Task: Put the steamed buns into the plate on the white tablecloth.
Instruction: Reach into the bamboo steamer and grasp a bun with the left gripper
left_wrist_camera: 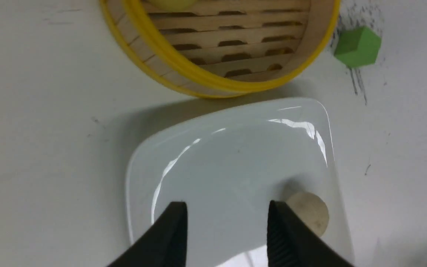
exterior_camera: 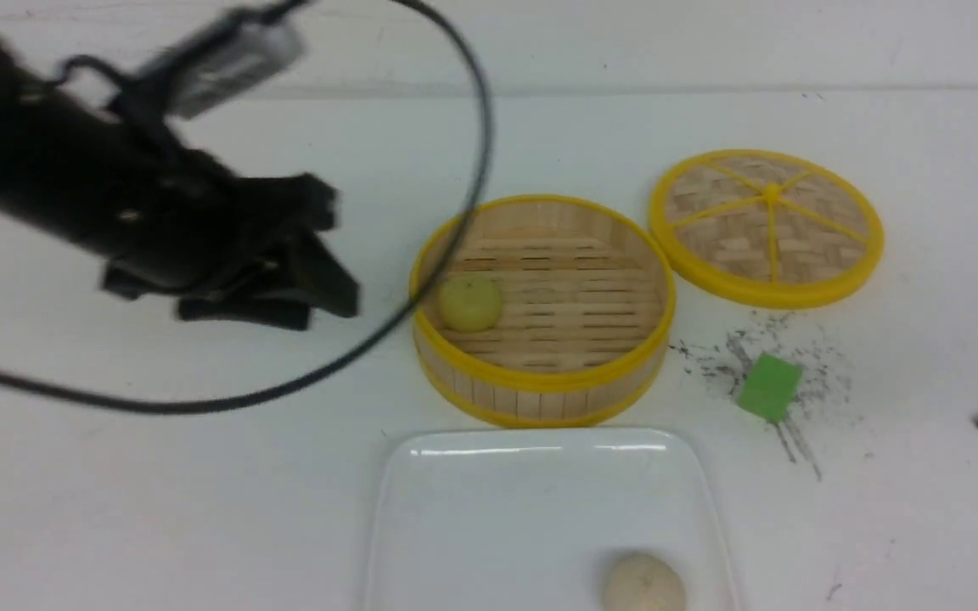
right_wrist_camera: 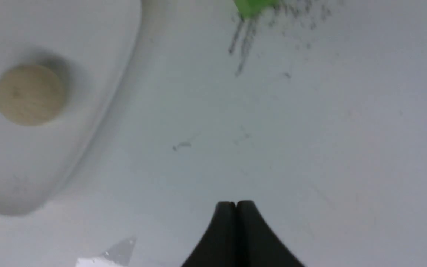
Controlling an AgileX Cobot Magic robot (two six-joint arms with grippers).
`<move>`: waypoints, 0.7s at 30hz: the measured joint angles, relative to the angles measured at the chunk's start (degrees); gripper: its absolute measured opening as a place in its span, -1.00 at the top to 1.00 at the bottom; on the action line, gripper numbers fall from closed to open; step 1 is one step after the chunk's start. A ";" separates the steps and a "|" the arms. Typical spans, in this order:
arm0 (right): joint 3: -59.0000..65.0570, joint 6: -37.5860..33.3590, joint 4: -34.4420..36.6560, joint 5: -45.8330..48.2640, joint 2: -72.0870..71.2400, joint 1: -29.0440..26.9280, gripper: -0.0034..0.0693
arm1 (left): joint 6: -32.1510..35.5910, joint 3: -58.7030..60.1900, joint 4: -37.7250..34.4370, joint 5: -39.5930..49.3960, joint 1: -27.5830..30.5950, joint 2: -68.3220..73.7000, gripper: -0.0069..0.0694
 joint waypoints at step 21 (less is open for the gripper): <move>11.90 0.80 0.13 -8.76 -6.57 -3.55 0.93 | -21.56 -35.09 39.26 0.42 -17.57 36.96 -0.15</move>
